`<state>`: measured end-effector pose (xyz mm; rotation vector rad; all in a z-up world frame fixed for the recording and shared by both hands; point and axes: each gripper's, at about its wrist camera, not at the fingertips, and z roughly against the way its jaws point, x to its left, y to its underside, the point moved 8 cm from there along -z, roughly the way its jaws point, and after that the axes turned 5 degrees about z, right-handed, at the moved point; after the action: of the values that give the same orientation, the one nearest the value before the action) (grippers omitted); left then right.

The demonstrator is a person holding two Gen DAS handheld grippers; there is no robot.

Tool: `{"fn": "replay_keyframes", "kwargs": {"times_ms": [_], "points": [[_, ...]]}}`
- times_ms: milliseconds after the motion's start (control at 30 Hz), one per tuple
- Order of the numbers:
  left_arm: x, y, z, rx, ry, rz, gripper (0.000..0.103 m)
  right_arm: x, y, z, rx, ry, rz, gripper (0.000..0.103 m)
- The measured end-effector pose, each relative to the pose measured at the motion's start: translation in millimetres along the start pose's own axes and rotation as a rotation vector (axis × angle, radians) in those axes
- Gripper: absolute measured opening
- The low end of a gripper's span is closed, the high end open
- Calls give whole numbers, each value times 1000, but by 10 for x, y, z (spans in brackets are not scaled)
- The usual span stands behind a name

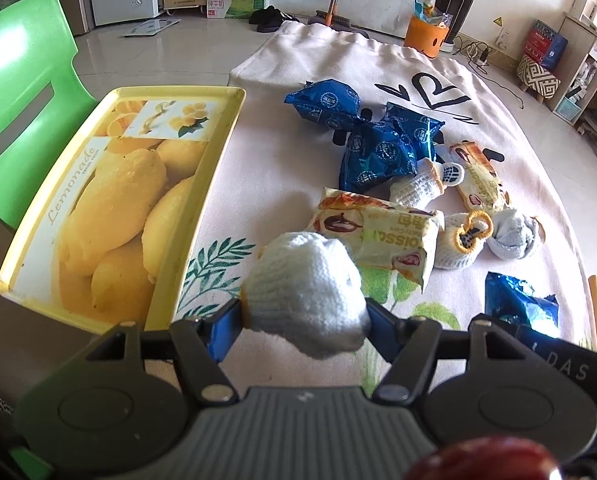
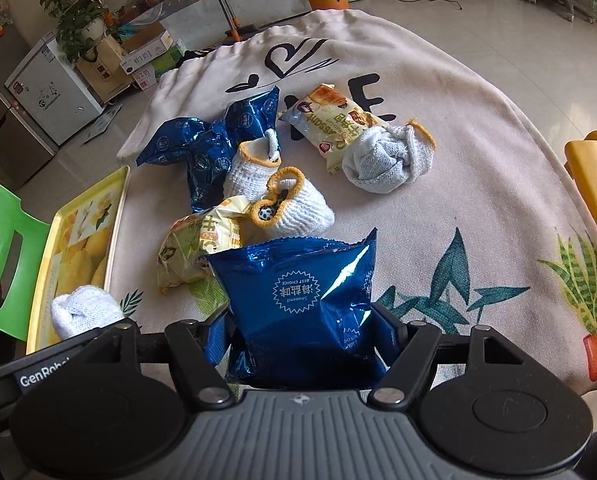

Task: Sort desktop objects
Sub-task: 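Lift the white sock and blue packet and carry both toward the yellow tray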

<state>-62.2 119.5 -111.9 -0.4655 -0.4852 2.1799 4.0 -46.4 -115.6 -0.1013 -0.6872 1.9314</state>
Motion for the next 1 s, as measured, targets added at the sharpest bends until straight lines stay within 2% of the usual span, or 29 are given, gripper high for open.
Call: {"fn": "replay_keyframes", "kwargs": {"times_ms": [300, 567, 800, 1000], "points": [[166, -100, 9, 7, -33, 60, 65, 217, -105, -7, 9, -11, 50, 70], [307, -353, 117, -9, -31, 129, 65, 515, -375, 16, 14, -42, 121, 70], [637, -744, 159, -32, -81, 256, 65, 992, -635, -21, 10, -135, 192, 70], [892, -1013, 88, -23, -121, 331, 65, 1402, -642, -202, 44, -241, 196, 70]]}}
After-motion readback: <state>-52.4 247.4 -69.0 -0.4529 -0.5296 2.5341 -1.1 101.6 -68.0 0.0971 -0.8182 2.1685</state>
